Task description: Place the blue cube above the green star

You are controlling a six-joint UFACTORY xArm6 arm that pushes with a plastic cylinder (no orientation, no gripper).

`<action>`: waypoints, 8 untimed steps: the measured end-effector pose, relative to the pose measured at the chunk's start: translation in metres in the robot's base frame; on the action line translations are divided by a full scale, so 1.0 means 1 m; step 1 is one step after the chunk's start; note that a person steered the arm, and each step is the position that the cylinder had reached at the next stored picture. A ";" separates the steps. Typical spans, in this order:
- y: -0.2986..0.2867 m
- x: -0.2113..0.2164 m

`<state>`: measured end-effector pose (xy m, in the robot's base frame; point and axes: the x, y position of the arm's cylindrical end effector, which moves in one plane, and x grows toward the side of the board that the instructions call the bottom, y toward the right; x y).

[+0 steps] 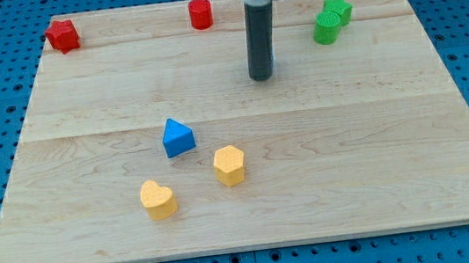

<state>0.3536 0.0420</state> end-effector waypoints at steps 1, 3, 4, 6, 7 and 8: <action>0.000 -0.047; -0.006 -0.063; 0.021 -0.080; 0.004 -0.092; 0.013 -0.116; 0.070 -0.117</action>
<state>0.2368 0.1121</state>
